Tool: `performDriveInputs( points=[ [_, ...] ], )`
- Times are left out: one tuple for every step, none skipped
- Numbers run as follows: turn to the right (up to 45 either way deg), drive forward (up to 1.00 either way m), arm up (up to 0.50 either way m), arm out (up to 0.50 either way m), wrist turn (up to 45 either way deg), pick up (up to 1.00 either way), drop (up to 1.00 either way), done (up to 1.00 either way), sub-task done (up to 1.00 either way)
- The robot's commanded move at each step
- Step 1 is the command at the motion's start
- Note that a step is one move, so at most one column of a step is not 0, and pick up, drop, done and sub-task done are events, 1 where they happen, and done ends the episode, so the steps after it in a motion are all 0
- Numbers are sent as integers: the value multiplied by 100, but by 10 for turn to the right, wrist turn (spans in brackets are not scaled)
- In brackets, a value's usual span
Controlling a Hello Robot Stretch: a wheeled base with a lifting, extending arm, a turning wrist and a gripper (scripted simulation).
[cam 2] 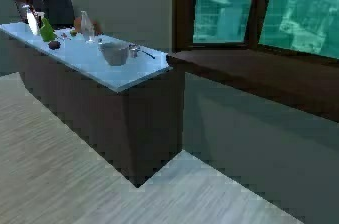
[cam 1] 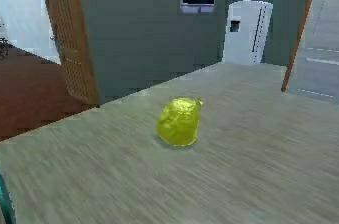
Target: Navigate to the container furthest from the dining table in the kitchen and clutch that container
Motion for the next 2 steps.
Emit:
performDriveInputs(
  points=[
    [360,0,0,0,0,0,0,0,0],
    [0,70,0,0,0,0,0,0,0]
  ],
)
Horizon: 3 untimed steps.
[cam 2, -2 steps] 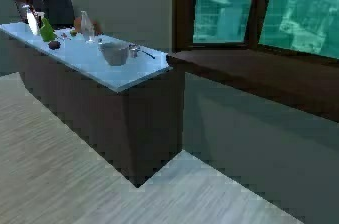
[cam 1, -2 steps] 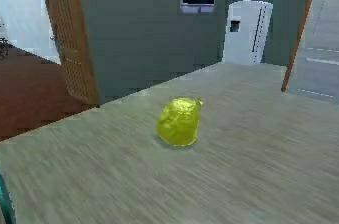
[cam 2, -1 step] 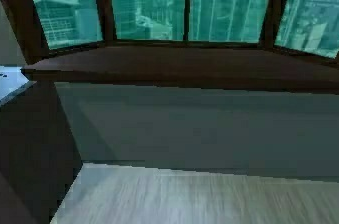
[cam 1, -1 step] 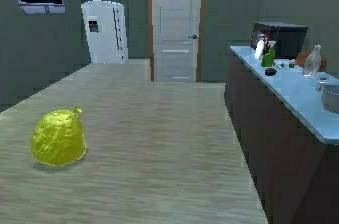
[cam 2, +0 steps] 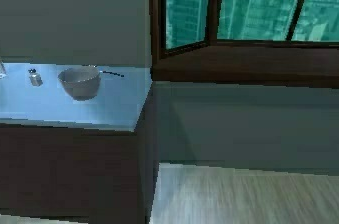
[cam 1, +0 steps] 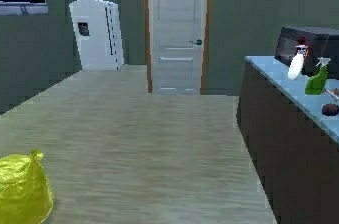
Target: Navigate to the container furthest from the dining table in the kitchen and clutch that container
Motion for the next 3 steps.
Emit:
performDriveInputs(
  points=[
    [60,0,0,0,0,0,0,0,0],
    [0,65,0,0,0,0,0,0,0],
    [-360,0,0,0,0,0,0,0,0]
  ],
)
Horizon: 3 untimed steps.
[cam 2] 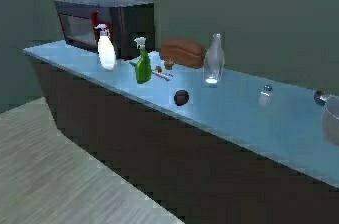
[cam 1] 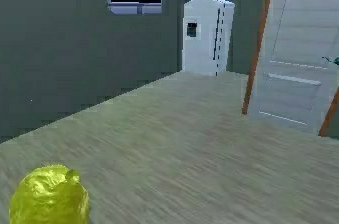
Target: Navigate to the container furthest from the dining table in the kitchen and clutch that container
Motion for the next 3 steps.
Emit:
performDriveInputs(
  points=[
    [450,0,0,0,0,0,0,0,0],
    [270,0,0,0,0,0,0,0,0],
    [0,50,0,0,0,0,0,0,0]
  ],
)
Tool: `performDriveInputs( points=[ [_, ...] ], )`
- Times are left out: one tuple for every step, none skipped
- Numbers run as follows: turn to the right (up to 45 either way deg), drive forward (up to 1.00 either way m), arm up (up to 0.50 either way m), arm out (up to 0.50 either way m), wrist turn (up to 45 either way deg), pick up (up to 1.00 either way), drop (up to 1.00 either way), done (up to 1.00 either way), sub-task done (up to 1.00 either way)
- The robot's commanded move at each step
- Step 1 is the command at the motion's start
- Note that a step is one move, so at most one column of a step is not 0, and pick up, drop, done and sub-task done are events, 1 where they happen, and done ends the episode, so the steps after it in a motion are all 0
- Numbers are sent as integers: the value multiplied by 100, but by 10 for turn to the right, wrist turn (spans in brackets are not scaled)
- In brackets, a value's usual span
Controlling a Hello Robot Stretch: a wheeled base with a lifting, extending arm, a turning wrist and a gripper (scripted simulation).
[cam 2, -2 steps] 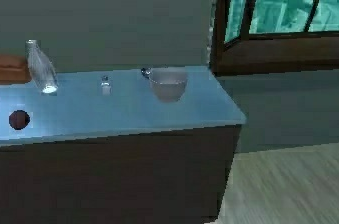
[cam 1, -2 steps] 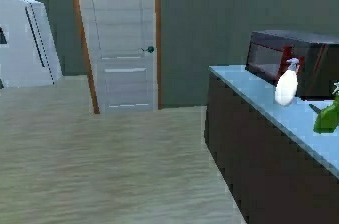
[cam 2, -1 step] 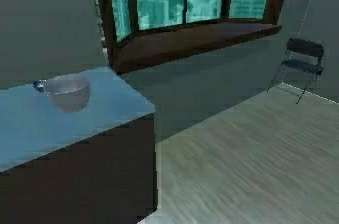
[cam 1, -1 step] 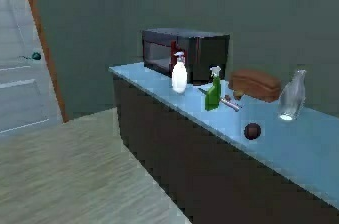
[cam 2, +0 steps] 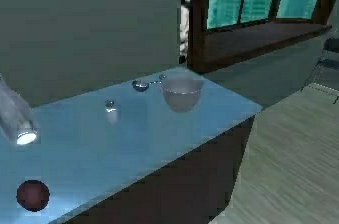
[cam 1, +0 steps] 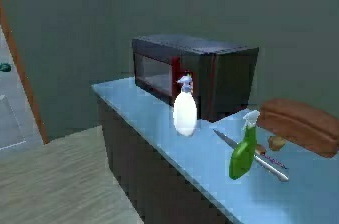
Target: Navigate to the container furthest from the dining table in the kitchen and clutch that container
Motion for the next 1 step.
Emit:
performDriveInputs(
  points=[
    [-450,0,0,0,0,0,0,0,0]
  ],
)
